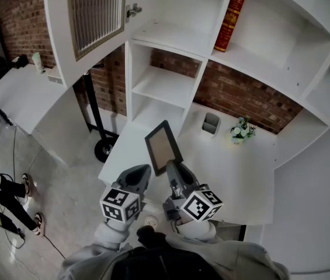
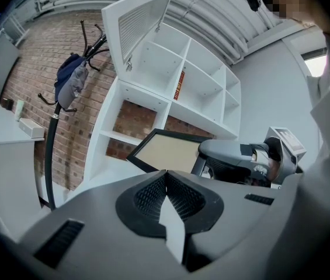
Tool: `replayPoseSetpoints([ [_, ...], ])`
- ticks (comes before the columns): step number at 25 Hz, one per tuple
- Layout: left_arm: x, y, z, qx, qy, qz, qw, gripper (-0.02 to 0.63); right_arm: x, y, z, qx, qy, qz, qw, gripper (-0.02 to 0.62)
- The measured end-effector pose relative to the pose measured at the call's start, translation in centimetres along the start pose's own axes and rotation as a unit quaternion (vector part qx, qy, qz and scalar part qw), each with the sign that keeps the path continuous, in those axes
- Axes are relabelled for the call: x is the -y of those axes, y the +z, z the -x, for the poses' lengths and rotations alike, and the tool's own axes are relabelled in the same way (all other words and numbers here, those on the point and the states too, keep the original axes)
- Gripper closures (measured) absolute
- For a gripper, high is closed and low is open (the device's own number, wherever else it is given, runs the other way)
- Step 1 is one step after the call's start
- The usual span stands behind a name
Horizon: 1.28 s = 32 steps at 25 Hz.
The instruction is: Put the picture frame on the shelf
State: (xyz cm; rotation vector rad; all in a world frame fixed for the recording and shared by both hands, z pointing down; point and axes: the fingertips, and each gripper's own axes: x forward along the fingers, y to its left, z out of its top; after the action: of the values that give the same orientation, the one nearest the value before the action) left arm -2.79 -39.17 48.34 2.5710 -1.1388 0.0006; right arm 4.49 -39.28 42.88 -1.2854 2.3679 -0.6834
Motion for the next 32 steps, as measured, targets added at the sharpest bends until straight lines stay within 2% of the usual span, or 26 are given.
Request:
replayPoseSetpoints([
  [7, -2.2, 2.5, -3.1, 0.011, 0.004, -0.011, 0.9999, 0.601, 1.4, 2.4, -3.2, 0.01, 0.013, 0.001, 1.0, 0.529],
  [21, -5.0, 6.9, -8.3, 0.028, 0.011, -0.046, 0.9985, 0.601, 2.5, 8.1, -7.7, 0.039, 0.067, 0.001, 0.997, 0.529],
  [32, -6.5, 9.1, -9.6, 0.016, 0.021, -0.053, 0.9983, 0.603, 2.6, 10.2, -9.2, 0.062, 0.074, -0.014, 0.995, 0.529],
])
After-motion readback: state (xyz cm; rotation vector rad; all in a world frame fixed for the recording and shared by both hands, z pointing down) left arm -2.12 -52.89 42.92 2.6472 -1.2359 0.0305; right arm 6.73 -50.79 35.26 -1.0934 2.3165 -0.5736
